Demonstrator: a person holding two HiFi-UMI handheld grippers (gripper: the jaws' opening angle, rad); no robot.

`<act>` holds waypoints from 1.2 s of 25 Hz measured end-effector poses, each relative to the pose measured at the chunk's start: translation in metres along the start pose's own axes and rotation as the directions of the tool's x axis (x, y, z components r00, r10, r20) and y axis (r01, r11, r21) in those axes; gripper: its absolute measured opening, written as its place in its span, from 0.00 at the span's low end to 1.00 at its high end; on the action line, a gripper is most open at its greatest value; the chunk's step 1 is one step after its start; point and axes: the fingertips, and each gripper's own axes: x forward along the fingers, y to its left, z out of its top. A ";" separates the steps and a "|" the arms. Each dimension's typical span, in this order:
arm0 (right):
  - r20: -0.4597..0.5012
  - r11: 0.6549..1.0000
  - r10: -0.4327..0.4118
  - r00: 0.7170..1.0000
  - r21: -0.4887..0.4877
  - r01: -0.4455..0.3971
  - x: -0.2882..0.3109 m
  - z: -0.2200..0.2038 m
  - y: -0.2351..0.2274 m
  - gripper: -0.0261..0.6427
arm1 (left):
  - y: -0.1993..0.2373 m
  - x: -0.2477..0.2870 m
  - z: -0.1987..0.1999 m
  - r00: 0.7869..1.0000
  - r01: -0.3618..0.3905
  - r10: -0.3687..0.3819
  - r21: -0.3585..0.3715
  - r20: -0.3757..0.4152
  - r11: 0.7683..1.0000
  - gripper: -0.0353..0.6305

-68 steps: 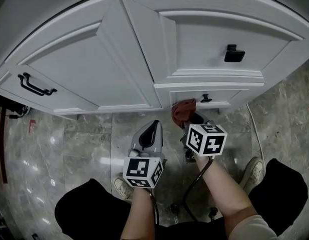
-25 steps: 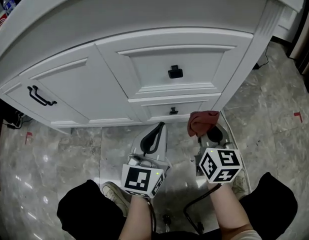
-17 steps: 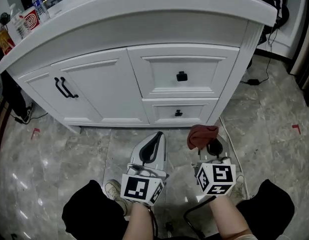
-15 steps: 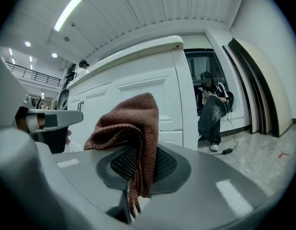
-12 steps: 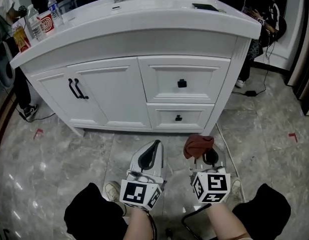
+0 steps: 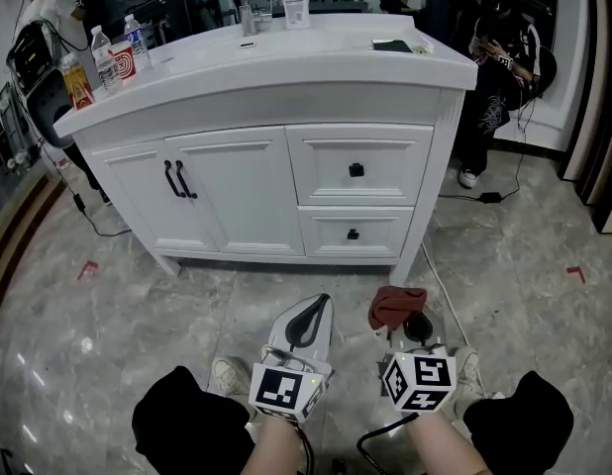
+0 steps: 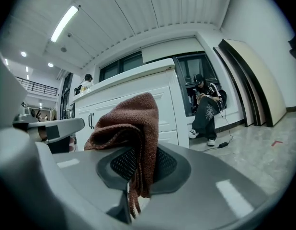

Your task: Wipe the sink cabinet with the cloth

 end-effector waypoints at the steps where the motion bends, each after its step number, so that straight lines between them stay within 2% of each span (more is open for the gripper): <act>1: 0.002 1.000 -0.002 1.000 0.002 0.002 -0.004 0.001 0.000 0.16 | -0.004 -0.002 0.000 1.000 0.004 -0.004 -0.006 0.006 1.000 0.05; 10: 0.011 1.000 -0.003 1.000 0.015 0.003 -0.031 0.012 0.008 0.16 | -0.022 -0.023 0.002 1.000 0.030 -0.030 0.006 0.006 1.000 0.05; 30: 0.007 0.999 0.029 1.000 0.035 -0.029 -0.031 0.011 0.027 0.16 | -0.012 -0.034 0.013 1.000 0.010 -0.010 0.012 0.021 1.000 0.05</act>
